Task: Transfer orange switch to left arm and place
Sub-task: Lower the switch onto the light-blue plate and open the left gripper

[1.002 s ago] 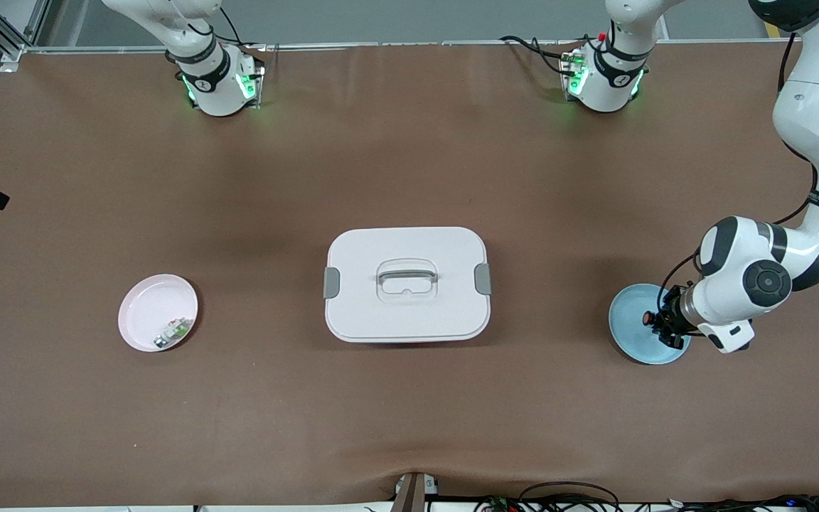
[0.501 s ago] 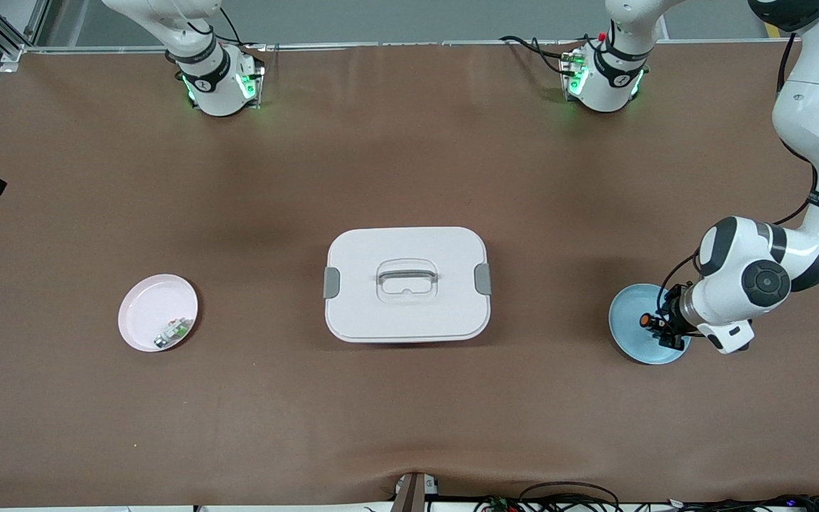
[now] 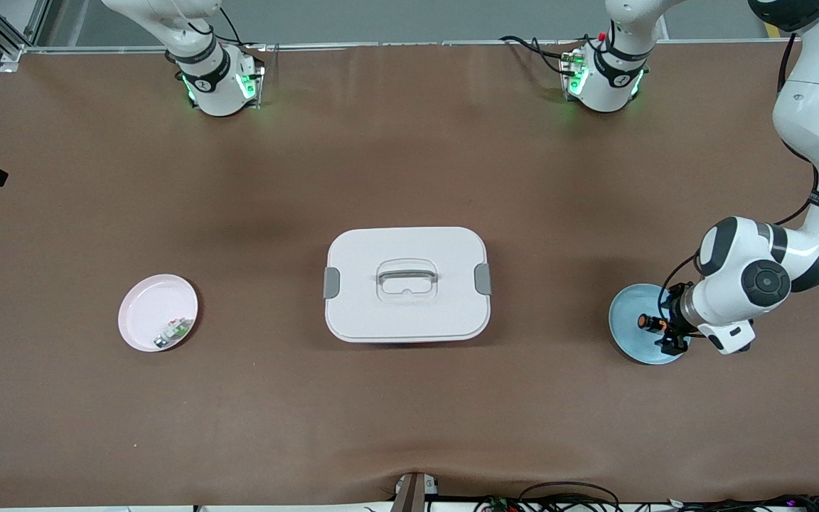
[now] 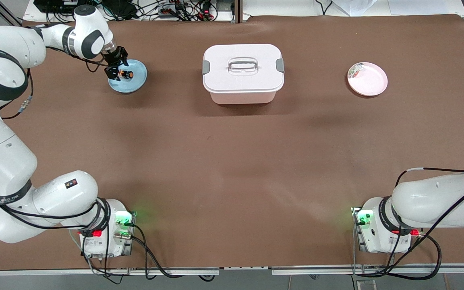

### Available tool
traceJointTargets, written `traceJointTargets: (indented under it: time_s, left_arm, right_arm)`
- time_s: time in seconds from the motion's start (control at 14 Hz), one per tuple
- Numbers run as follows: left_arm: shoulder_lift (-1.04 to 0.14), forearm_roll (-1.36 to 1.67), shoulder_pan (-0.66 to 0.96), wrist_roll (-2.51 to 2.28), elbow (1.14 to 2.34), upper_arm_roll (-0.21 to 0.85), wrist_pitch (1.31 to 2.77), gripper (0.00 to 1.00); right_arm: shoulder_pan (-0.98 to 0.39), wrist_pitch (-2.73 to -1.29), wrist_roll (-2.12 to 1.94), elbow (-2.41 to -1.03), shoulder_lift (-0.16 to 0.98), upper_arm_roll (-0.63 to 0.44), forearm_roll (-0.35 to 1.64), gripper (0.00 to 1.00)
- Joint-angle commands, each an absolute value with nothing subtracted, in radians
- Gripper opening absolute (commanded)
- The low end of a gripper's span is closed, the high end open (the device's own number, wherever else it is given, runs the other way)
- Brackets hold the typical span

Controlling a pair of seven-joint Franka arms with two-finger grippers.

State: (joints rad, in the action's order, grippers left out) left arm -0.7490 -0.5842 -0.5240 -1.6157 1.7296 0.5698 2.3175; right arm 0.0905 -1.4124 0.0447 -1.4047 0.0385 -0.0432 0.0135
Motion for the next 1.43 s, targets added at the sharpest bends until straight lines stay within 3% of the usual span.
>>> traceJointTargets:
  time_s: [0.0,0.36,1.36]
  left_arm:
    - [-0.75,-0.611,-0.508,-1.637,1.706,0.568,2.322,1.0]
    - [-0.739,-0.6,-0.492,-1.637,1.686,0.569,2.301,1.0]
    - [-0.667,-0.595,-0.463,-1.329,1.592,0.606,2.017,1.0]
  right_arm:
    - [0.086,-1.385,0.057,-1.37,0.058,-0.041,0.002,1.0]
    - [0.092,-1.391,0.058,-1.379,0.058,-0.044,0.006,1.0]
    - [0.089,-1.368,0.043,-1.379,0.052,-0.043,0.066,1.0]
